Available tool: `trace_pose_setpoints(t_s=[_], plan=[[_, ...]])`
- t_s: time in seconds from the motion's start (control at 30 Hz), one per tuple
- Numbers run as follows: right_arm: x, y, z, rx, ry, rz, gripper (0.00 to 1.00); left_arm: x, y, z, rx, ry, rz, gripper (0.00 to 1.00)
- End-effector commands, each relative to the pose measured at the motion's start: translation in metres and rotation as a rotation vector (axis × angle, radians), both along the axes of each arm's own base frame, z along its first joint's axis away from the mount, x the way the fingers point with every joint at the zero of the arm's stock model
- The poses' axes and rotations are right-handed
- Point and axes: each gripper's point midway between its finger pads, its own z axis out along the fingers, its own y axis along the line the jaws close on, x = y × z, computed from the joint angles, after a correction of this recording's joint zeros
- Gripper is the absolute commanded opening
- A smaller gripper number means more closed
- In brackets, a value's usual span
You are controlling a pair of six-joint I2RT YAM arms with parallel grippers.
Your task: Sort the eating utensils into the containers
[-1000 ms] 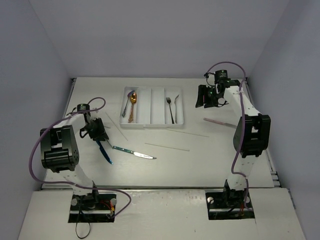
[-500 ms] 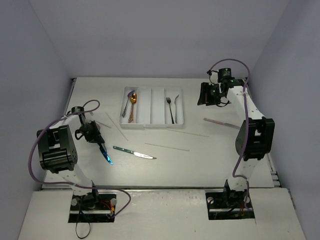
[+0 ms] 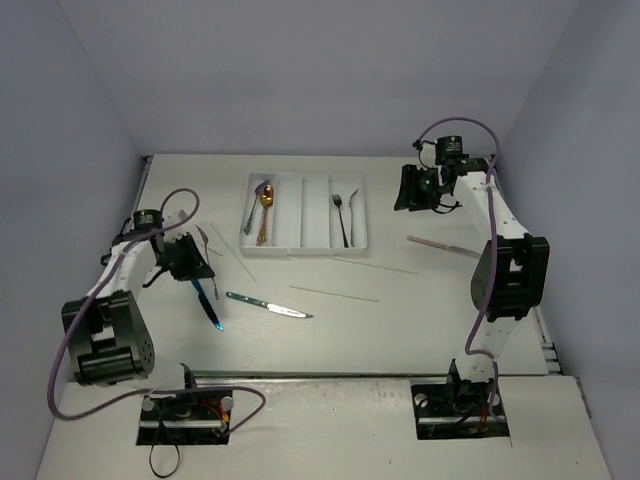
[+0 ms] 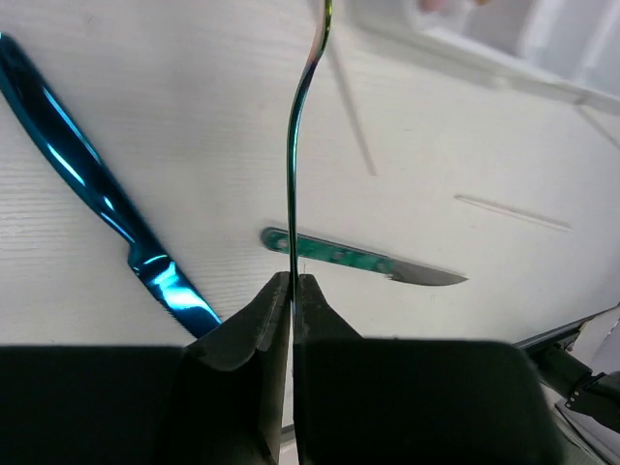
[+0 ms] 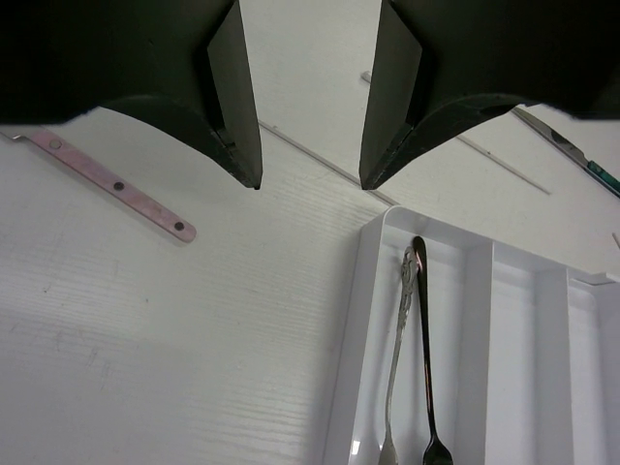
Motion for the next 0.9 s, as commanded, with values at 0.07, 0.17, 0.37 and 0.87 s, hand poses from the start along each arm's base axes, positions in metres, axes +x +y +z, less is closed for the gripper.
trace_pose_setpoints(t_s=[0.07, 0.17, 0.37, 0.87], plan=[[0.002, 0.004, 0.018, 0.027, -0.059, 0.043, 0.46, 0.013, -0.026, 0.096, 0.077, -0.362, -0.15, 0.0], [0.003, 0.005, 0.014, 0.03, -0.05, 0.044, 0.55, 0.027, -0.047, 0.124, 0.168, -0.469, -0.259, 0.0], [0.002, -0.005, 0.014, -0.03, -0.076, 0.06, 0.75, 0.075, -0.121, 0.162, 0.237, -0.594, -0.432, 0.0], [-0.038, -0.065, -0.002, -0.263, -0.082, 0.04, 0.9, 0.173, -0.295, 0.135, 0.019, -0.652, -0.552, 0.0]])
